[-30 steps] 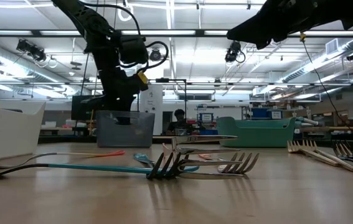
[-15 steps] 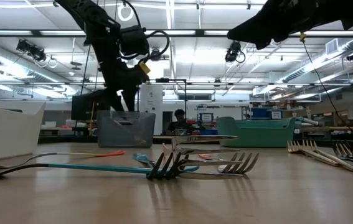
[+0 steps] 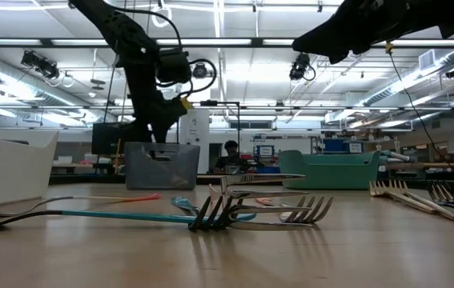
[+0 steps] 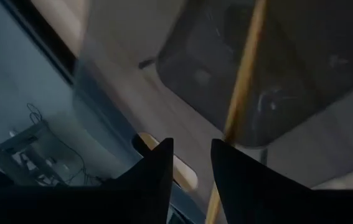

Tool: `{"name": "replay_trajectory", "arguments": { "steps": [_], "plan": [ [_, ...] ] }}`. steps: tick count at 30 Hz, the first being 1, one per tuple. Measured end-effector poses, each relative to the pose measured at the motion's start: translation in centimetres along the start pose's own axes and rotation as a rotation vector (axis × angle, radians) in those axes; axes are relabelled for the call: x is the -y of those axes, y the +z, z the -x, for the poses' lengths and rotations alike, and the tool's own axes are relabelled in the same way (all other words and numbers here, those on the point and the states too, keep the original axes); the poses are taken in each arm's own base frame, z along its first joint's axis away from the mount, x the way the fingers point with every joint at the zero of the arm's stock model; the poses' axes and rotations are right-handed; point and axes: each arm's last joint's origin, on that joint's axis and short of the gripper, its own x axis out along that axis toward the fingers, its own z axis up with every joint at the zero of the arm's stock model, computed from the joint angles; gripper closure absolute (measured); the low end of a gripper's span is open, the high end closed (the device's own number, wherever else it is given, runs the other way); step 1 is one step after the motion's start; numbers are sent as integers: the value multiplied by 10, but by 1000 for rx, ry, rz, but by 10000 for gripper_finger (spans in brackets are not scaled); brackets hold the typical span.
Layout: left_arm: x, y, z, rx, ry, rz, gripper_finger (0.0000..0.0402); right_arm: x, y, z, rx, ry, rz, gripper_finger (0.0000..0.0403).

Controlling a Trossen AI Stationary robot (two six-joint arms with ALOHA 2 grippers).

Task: Sort silverware by color (type)
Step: Put the gold fork into the black bin

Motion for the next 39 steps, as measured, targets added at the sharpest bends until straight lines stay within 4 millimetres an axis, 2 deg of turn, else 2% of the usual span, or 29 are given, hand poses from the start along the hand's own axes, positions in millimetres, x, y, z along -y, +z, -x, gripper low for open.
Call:
{"name": "replay_trajectory", "arguments": {
  "steps": [13,17,22,29,34,39],
  "plan": [
    [4,4,4,70,-43,6,285,0,0,0,5,3,10,347],
    [3,3,16,88,-8,31,285,0,0,0,2,2,11,347],
    [2,4,39,133,45,170,285,0,-1,0,-8,-1,12,347],
    [12,28,71,237,85,334,285,0,-2,0,-18,-10,15,347],
    [26,52,87,303,81,330,285,0,-4,0,-41,-12,19,347],
    [37,76,103,397,98,352,285,1,-14,1,-143,-20,0,347]
  ]
}}
